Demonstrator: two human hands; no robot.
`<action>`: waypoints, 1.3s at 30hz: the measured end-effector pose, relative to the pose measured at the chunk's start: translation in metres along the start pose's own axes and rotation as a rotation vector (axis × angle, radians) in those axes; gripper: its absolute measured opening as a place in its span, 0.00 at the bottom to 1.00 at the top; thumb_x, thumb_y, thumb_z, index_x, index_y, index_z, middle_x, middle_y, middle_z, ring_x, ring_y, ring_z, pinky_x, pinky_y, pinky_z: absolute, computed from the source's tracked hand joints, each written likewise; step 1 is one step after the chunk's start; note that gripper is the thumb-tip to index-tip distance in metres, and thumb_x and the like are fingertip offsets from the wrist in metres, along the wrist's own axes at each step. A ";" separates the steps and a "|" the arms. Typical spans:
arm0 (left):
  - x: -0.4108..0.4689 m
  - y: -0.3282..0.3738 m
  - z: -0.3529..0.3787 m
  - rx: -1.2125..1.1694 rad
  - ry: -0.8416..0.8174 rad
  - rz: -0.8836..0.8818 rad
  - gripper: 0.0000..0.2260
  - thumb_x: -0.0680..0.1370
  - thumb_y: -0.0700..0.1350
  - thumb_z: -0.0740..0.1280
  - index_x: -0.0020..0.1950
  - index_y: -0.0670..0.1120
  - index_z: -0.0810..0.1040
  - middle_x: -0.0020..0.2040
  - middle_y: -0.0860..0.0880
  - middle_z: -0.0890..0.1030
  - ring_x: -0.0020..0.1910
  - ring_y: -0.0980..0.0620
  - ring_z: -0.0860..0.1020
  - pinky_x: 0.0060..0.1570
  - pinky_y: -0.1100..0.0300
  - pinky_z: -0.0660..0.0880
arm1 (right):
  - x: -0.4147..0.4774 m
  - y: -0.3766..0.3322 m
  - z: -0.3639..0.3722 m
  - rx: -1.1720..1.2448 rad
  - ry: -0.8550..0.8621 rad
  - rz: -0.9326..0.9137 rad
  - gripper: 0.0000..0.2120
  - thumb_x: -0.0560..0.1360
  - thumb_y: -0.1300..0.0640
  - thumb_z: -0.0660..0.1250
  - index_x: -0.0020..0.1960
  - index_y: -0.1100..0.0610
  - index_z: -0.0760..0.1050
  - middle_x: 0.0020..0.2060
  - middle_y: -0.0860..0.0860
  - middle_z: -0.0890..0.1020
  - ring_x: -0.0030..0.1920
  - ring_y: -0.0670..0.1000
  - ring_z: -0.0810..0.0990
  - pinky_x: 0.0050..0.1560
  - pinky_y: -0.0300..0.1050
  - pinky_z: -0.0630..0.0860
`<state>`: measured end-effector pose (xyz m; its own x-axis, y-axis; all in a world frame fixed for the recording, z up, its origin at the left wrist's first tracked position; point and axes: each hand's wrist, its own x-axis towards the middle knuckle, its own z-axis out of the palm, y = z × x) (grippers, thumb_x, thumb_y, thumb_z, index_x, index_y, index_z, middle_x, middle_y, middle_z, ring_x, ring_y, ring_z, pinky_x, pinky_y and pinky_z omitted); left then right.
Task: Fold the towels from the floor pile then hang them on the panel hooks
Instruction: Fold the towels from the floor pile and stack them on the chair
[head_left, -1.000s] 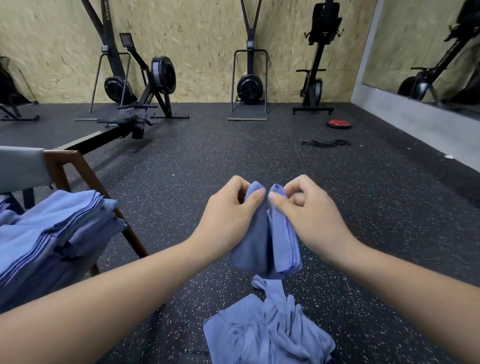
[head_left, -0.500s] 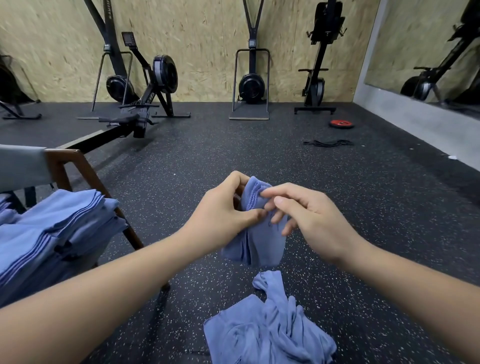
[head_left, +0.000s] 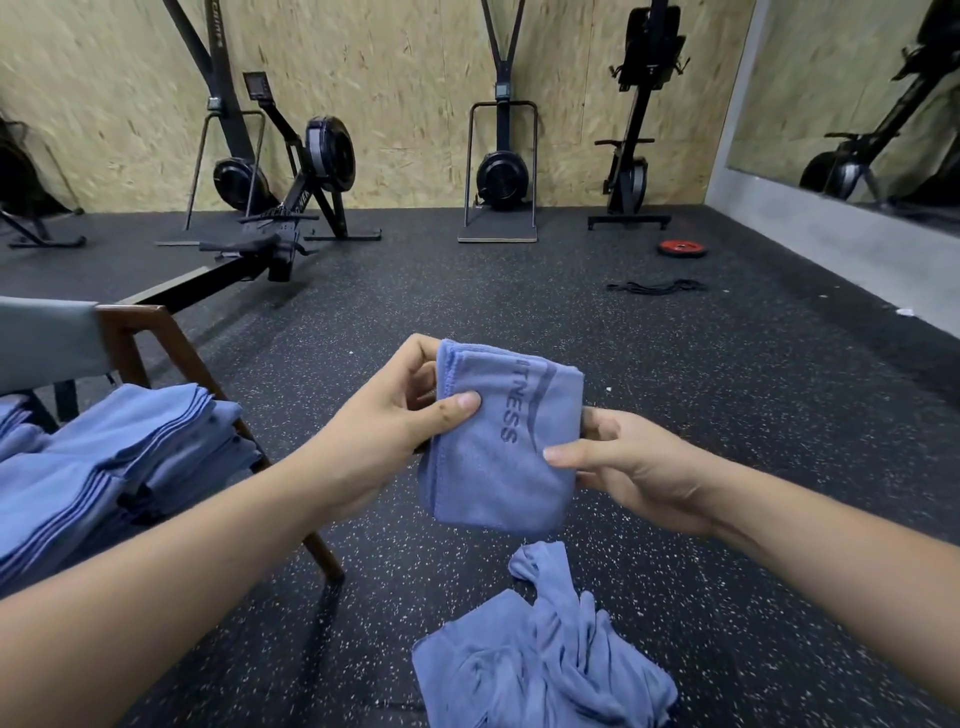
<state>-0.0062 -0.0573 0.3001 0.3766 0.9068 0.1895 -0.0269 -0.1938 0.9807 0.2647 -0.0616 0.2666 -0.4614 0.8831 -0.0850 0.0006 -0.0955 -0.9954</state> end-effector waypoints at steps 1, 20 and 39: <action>-0.001 -0.001 -0.003 0.017 0.003 -0.014 0.12 0.81 0.42 0.72 0.61 0.45 0.73 0.65 0.39 0.82 0.60 0.46 0.82 0.63 0.43 0.79 | 0.001 0.001 0.001 0.002 0.041 -0.006 0.24 0.76 0.62 0.77 0.71 0.60 0.79 0.66 0.56 0.85 0.70 0.59 0.81 0.78 0.66 0.68; -0.011 -0.001 -0.017 0.717 -0.218 -0.020 0.16 0.74 0.50 0.81 0.58 0.58 0.82 0.50 0.56 0.85 0.51 0.54 0.83 0.54 0.54 0.79 | 0.003 -0.026 0.043 -1.009 -0.025 -0.277 0.06 0.74 0.52 0.76 0.50 0.46 0.82 0.41 0.45 0.84 0.43 0.47 0.80 0.47 0.48 0.76; -0.114 0.046 -0.224 0.639 0.243 -0.336 0.19 0.78 0.54 0.78 0.53 0.40 0.78 0.41 0.50 0.73 0.42 0.53 0.69 0.45 0.54 0.65 | 0.171 -0.048 0.197 -0.549 -0.075 -0.198 0.08 0.82 0.50 0.68 0.48 0.53 0.74 0.40 0.45 0.81 0.40 0.46 0.77 0.45 0.50 0.72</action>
<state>-0.2582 -0.0856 0.3340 0.0534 0.9979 -0.0364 0.6221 -0.0047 0.7829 0.0109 0.0038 0.3080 -0.5614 0.8228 0.0881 0.3582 0.3376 -0.8705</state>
